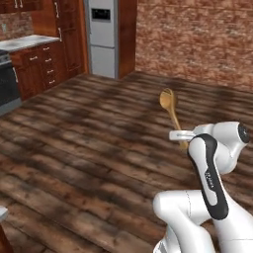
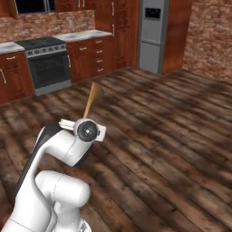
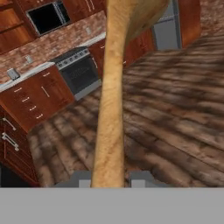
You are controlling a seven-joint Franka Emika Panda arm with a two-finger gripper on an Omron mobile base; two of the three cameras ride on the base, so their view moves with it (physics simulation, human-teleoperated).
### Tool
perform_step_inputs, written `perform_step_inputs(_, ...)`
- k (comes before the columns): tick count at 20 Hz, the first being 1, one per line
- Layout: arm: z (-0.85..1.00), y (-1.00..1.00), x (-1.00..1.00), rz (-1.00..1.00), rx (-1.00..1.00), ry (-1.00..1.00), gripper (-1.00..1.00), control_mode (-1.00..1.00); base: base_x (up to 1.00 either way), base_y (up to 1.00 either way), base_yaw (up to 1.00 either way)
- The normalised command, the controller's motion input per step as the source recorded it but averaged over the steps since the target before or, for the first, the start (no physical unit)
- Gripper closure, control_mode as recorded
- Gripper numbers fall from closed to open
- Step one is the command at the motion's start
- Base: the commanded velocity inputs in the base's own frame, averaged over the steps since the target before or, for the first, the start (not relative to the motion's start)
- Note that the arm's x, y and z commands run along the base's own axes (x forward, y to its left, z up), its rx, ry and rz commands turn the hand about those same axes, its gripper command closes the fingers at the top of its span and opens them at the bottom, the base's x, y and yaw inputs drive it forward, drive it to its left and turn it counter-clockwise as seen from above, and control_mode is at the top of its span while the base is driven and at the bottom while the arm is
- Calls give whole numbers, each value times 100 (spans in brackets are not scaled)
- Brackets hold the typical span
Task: Organize the utensils by type. Pick up the wooden spoons from the counter and place them in the open cabinet. Then pick up the metallic utensils from the counter and place them in the open drawer.
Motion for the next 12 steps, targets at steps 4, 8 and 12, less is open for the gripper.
perform_step_inputs(4,0,0,0,0,0,0,100,100,100,-7,39)
perform_step_inputs(8,0,0,0,0,0,0,100,100,100,-6,38)
perform_step_inputs(12,0,0,0,0,0,0,100,100,100,-5,38)
